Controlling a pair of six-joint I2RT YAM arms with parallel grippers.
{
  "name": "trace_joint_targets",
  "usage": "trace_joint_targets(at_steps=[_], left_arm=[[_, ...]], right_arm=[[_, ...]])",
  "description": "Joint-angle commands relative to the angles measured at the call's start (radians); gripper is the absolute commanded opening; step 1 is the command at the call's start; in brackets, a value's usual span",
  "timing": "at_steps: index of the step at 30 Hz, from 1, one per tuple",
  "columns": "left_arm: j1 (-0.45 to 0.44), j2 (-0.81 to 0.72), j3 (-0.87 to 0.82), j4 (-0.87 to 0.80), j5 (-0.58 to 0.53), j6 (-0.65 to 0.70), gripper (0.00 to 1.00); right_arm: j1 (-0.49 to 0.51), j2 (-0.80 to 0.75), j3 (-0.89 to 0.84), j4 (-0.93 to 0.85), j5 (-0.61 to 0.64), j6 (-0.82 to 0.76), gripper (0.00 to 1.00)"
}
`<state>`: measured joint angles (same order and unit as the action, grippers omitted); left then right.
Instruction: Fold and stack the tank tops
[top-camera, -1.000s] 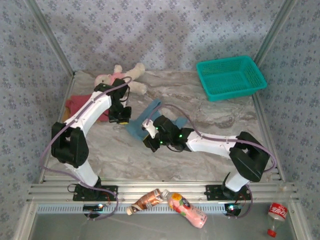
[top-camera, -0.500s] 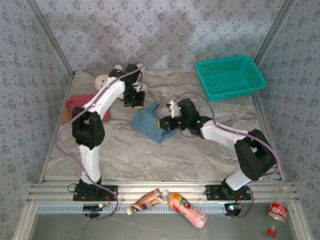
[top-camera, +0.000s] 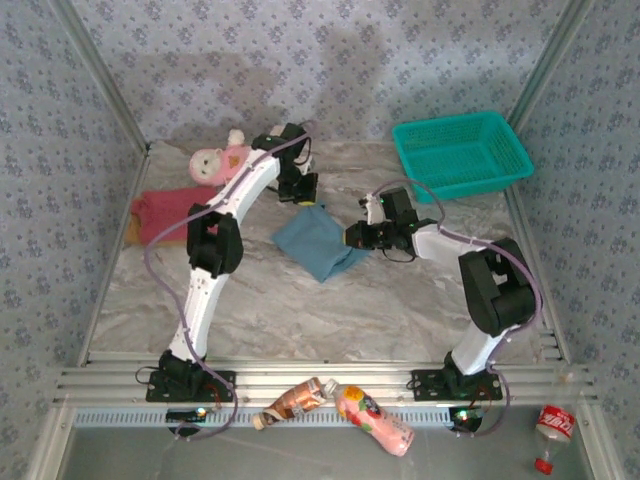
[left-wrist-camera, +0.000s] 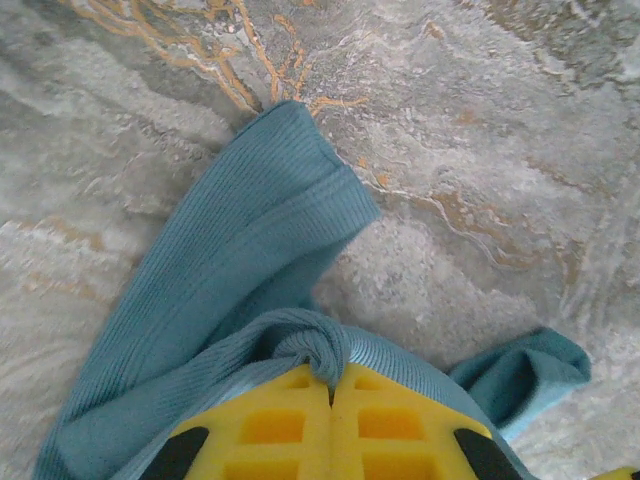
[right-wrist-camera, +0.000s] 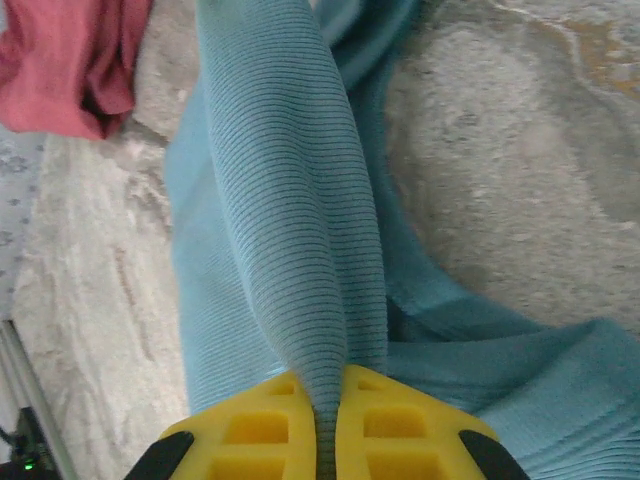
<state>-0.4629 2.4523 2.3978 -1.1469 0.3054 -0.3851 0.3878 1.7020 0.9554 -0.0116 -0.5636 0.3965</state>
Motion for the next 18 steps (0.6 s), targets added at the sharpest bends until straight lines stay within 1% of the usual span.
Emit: trace_joint_targets(at_steps=[1,3,4,5,6,9,11,12,13,14,16,18], left_arm=[[-0.002,0.034,0.047,0.028,0.023,0.010,0.03],[-0.003,0.039,0.046,0.073,0.024,0.010,0.10],[-0.002,0.044,0.048,0.088,0.027,0.008,0.15],[-0.001,0.045,0.052,0.102,0.030,0.007,0.24],[0.000,0.045,0.055,0.110,0.031,0.009,0.30],[0.001,0.043,0.085,0.088,0.018,0.042,0.41],[0.004,0.025,0.087,0.050,-0.017,0.078,0.48],[0.007,0.014,0.081,0.035,-0.032,0.095,0.49],[0.011,-0.003,0.061,0.021,-0.047,0.114,0.52],[0.018,-0.025,0.025,0.024,-0.050,0.129,0.53],[0.033,-0.070,-0.081,0.060,-0.043,0.141,0.53],[0.051,-0.109,-0.195,0.107,-0.019,0.142,0.54]], right_arm=[[-0.018,0.030,0.040,-0.074,0.031,-0.083,0.06],[-0.020,0.043,0.045,-0.086,0.079,-0.116,0.07],[-0.020,0.049,0.049,-0.093,0.107,-0.130,0.08],[-0.021,0.054,0.052,-0.098,0.133,-0.142,0.08],[-0.023,0.059,0.053,-0.098,0.154,-0.147,0.09],[-0.018,0.061,0.067,-0.125,0.217,-0.171,0.11],[-0.017,0.044,0.068,-0.156,0.274,-0.185,0.12],[-0.016,0.034,0.067,-0.168,0.297,-0.189,0.14],[-0.016,0.018,0.064,-0.175,0.320,-0.194,0.20],[-0.015,0.005,0.063,-0.187,0.335,-0.198,0.24],[-0.015,-0.034,0.060,-0.217,0.372,-0.197,0.29],[-0.007,-0.089,0.043,-0.238,0.419,-0.189,0.38]])
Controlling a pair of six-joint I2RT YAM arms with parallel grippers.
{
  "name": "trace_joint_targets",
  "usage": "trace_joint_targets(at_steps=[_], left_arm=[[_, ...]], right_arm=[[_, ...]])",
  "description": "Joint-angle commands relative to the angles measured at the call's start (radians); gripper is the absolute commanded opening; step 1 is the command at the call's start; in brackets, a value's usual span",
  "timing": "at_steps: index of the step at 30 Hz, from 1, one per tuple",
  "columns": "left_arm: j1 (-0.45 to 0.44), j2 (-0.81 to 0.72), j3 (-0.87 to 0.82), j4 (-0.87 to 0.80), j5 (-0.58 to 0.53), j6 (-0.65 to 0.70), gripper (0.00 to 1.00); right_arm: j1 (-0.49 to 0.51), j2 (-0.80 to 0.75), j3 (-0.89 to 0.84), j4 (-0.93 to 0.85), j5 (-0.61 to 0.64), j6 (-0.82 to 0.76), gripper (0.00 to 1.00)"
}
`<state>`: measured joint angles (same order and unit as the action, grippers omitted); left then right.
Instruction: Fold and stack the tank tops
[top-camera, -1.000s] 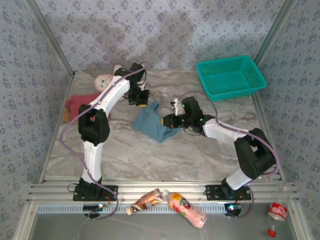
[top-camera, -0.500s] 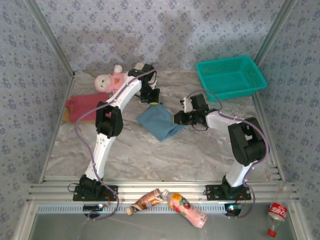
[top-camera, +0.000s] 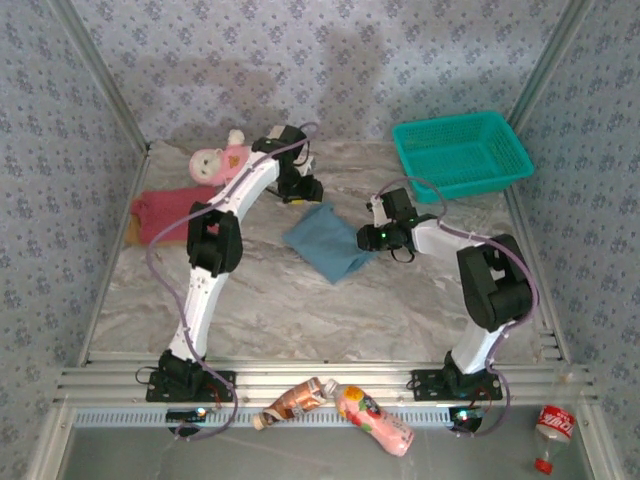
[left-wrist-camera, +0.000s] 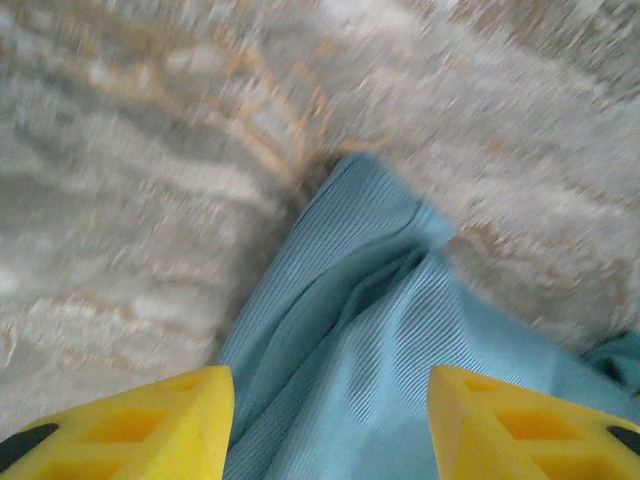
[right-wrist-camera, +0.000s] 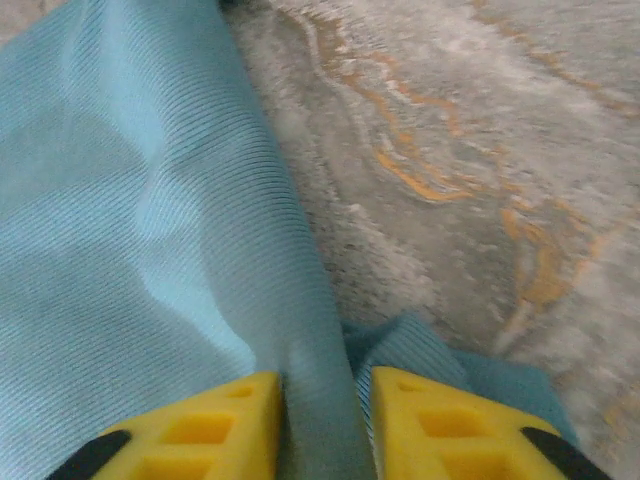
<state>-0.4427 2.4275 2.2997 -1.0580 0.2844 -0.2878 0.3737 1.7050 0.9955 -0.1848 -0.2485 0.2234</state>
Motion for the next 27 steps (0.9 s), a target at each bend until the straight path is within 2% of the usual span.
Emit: trace_joint_targets(at_steps=[1,5,9,14,18,27], left_arm=[[0.037,-0.098,-0.139,0.039,0.015,0.045,0.54],[0.041,-0.141,-0.290,0.138,0.098,0.055,0.55],[0.047,-0.142,-0.344,0.189,0.145,0.065,0.55],[0.059,-0.096,-0.336,0.184,0.156,0.087,0.55],[0.057,-0.075,-0.320,0.190,0.197,0.087,0.55],[0.036,-0.025,-0.295,0.155,0.198,0.109,0.55]], right_arm=[[0.010,-0.115,-0.006,-0.078,0.119,-0.002,0.41],[0.044,-0.198,-0.080,-0.071,0.104,0.145,0.51],[0.104,-0.201,-0.144,-0.002,0.116,0.303,0.63],[0.131,-0.138,-0.157,0.031,0.179,0.388,0.64],[0.138,-0.088,-0.165,0.090,0.178,0.459,0.65],[0.136,0.026,-0.112,0.147,0.157,0.462,0.60]])
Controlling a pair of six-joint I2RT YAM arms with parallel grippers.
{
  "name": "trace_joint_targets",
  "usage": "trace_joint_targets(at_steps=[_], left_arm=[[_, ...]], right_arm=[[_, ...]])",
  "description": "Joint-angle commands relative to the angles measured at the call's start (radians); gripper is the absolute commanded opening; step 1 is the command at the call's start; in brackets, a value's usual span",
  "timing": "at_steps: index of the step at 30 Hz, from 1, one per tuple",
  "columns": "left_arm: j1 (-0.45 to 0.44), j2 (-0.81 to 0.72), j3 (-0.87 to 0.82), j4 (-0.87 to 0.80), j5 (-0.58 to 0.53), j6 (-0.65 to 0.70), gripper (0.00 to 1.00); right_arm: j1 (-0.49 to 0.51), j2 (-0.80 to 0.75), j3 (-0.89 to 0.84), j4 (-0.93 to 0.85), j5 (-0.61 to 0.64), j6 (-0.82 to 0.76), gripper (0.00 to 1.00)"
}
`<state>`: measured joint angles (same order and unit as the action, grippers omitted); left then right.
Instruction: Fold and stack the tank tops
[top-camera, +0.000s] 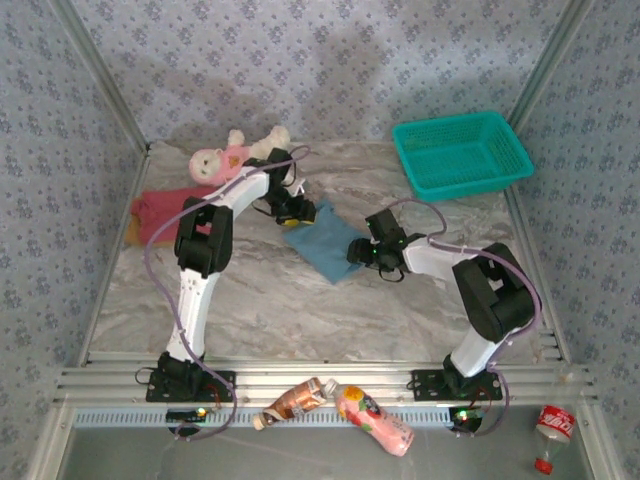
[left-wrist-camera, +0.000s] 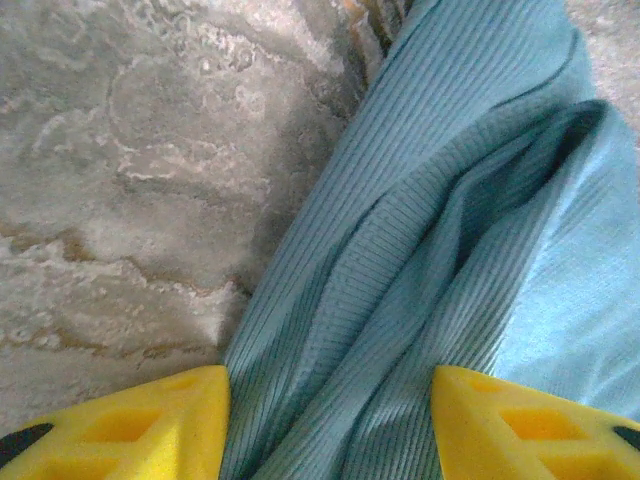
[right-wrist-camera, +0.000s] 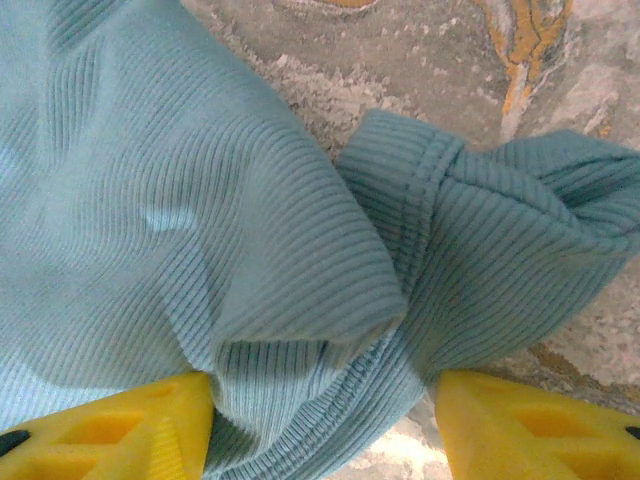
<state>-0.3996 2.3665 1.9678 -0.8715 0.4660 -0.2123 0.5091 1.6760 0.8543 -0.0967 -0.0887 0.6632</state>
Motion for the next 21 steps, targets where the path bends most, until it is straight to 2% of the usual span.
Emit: trace_joint_targets(at_steps=[1,5,9,17,19,21], left_arm=[[-0.007,0.041,0.043,-0.041,0.015,0.037,0.54],[-0.014,0.040,0.040,-0.045,0.052,0.036,0.49],[-0.016,0.031,0.046,-0.068,0.062,0.039,0.31],[0.012,-0.058,0.005,-0.068,0.080,0.023,0.04],[0.027,-0.092,-0.012,-0.063,0.076,0.011,0.00],[0.044,-0.125,-0.050,-0.058,0.060,0.008,0.00]], right_arm=[[0.000,0.062,0.033,0.066,-0.007,0.022,0.59],[0.000,0.086,0.058,0.094,-0.025,0.019,0.49],[0.003,0.108,0.087,0.097,-0.036,0.015,0.38],[0.018,0.134,0.131,0.102,-0.056,0.000,0.20],[0.026,0.142,0.146,0.102,-0.064,-0.004,0.17],[0.032,0.148,0.154,0.109,-0.070,-0.004,0.15]])
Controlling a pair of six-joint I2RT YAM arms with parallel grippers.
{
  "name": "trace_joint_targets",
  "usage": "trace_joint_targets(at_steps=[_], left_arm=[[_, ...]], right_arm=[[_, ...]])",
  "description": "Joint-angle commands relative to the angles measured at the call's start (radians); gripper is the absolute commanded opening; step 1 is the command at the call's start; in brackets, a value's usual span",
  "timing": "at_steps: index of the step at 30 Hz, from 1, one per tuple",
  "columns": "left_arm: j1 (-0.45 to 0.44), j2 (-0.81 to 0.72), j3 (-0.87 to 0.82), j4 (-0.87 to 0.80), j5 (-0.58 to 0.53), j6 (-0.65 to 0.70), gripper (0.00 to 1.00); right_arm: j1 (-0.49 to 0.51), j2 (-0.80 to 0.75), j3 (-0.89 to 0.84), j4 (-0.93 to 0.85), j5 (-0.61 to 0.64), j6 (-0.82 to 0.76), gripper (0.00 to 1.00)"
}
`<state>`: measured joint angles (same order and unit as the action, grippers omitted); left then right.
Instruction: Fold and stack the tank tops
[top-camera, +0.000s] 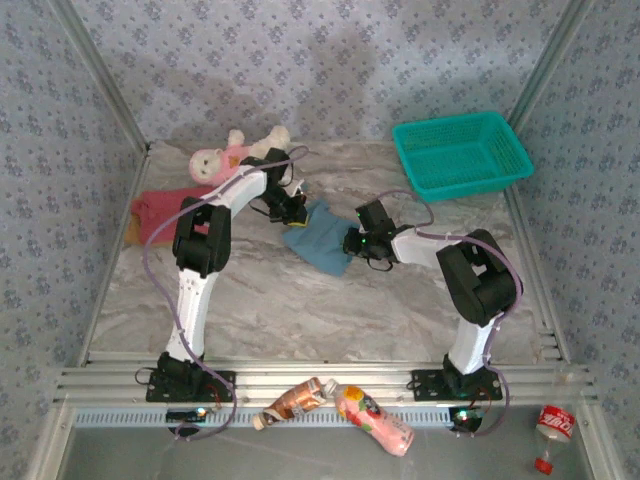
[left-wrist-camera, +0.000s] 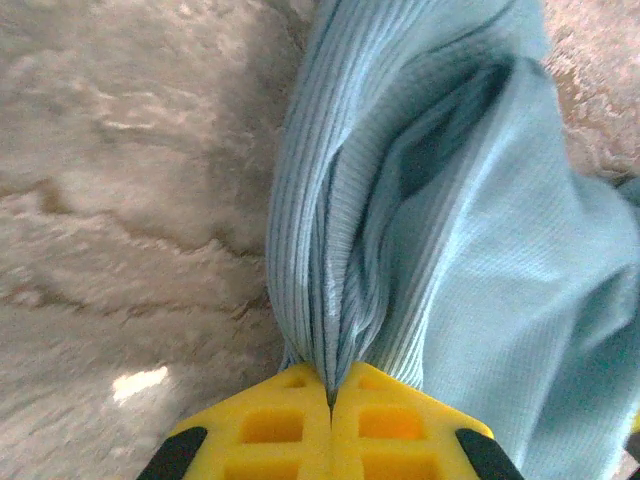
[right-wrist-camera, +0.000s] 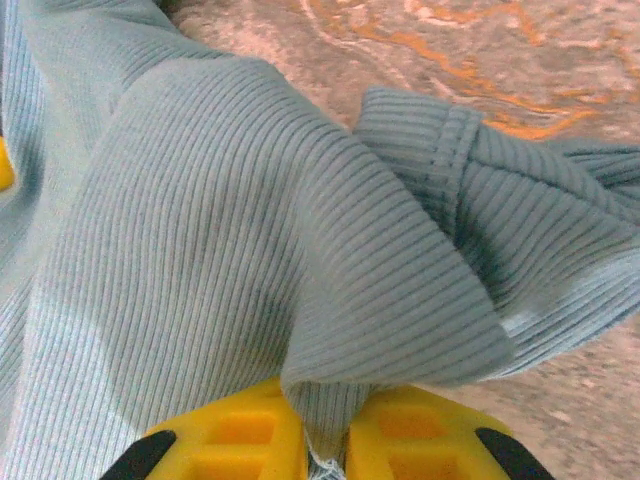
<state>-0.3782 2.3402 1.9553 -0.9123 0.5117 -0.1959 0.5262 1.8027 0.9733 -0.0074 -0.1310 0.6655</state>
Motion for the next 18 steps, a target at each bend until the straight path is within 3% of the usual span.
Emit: trace_joint_targets(at_steps=[1,6,10,18], left_arm=[[0.033,-0.116,-0.054,-0.012,0.004,-0.012,0.00],[0.068,-0.168,-0.113,-0.001,0.023,-0.016,0.00],[0.065,-0.159,-0.135,-0.034,0.033,-0.014,0.06],[0.065,-0.214,-0.287,0.118,0.096,-0.080,0.40]], right_arm=[[0.020,0.024,0.039,0.022,-0.031,-0.007,0.14],[0.030,0.039,0.048,0.024,-0.040,-0.003,0.13],[0.037,0.050,0.067,0.005,-0.045,-0.022,0.12],[0.037,0.039,0.054,-0.015,-0.051,-0.028,0.11]])
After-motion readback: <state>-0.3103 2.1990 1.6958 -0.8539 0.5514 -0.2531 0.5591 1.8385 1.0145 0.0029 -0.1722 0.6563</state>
